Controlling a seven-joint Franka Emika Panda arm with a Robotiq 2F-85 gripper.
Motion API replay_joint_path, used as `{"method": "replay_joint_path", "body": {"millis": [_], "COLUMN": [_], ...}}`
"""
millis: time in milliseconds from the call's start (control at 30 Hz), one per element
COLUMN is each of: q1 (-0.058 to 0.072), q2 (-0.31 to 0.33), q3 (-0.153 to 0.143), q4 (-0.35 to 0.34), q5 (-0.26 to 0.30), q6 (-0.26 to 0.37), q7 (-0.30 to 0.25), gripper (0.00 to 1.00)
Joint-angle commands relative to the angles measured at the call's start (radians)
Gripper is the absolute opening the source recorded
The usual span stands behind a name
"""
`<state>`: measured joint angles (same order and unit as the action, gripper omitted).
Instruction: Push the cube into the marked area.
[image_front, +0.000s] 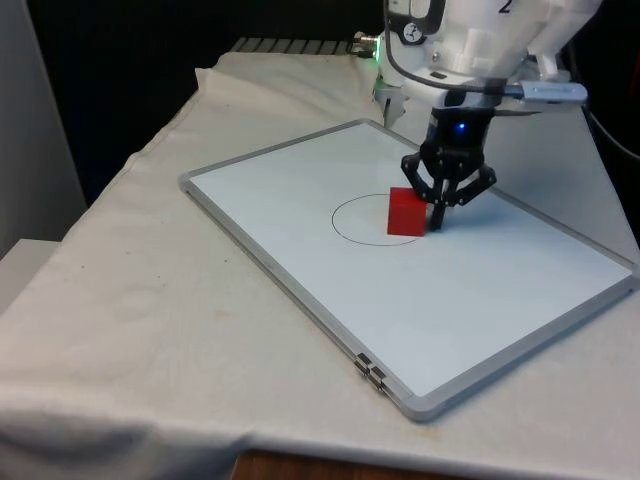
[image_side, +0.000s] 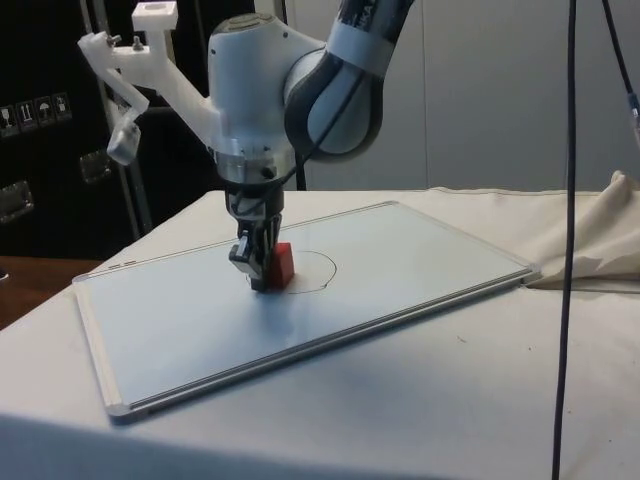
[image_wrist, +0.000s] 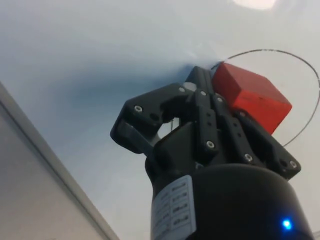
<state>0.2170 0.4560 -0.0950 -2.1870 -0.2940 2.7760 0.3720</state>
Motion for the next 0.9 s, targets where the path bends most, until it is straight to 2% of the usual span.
{"method": "replay_joint_path", "body": {"millis": [0,100,133,167,367,400,433,600,700,733,767,867], "q1": [0.017,0.017,0.0,0.016,0.008,0.0,0.009,0.017,0.017,0.01,0.017,0.02], "q2": [0.0,0.0,0.0,0.0,0.003,0.0,0.002,-0.011,-0.021,-0.018,-0.022,-0.031], "q3": [-0.028,-0.038,-0.016,-0.041,-0.038,-0.025,-0.041,-0.043,-0.038,-0.028,-0.037,-0.033], "q4": [0.004,0.005,0.001,0.007,0.018,0.012,0.024,0.037,0.04,0.042,0.04,0.041], "q5": [-0.031,-0.057,-0.043,-0.07,-0.073,-0.062,-0.074,-0.074,-0.074,-0.065,-0.073,-0.071], "q6": [-0.004,-0.009,-0.006,-0.013,-0.025,-0.019,-0.034,-0.056,-0.058,-0.061,-0.058,-0.06], "q7": [0.026,0.044,0.03,0.056,0.08,0.067,0.082,0.097,0.117,0.107,0.122,0.141], "gripper": [0.0,0.0,0.0,0.0,0.0,0.0,0.0,0.0,0.0,0.0,0.0,0.0]}}
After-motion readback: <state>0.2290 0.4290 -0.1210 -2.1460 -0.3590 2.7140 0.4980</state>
